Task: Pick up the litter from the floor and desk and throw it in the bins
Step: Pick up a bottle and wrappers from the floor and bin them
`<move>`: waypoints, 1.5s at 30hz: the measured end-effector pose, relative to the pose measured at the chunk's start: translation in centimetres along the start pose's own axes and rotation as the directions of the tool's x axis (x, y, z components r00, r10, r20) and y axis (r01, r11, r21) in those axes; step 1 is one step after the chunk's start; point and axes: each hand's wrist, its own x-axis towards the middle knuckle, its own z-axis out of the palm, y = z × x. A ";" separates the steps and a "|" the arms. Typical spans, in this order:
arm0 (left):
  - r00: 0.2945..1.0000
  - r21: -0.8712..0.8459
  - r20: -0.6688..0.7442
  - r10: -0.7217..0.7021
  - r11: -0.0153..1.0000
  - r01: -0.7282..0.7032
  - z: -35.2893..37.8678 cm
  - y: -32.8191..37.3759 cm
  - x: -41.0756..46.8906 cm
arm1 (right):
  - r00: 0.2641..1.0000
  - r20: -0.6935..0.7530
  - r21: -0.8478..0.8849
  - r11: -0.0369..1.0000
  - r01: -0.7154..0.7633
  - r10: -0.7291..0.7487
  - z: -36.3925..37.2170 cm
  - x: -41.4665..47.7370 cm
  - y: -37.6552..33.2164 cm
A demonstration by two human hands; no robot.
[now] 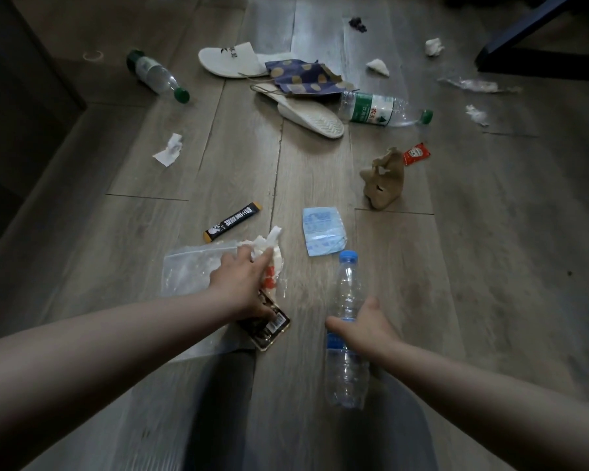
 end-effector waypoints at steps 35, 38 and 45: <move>0.967 -0.401 0.040 -0.251 0.882 0.246 -0.6 -6.5 -4.6 | 1.000 0.008 -0.067 0.997 -0.024 0.024 -0.1 -0.4 -0.5; 0.963 -0.255 -0.016 -0.268 0.933 0.255 -0.3 -6.3 -5.3 | 1.000 0.012 -0.067 0.998 -0.020 0.021 -0.1 -0.3 -0.4; 0.945 -0.230 0.116 -0.307 0.917 0.326 1.7 -7.7 -5.8 | 1.000 0.004 -0.076 0.997 -0.017 0.017 0.1 -0.4 -0.4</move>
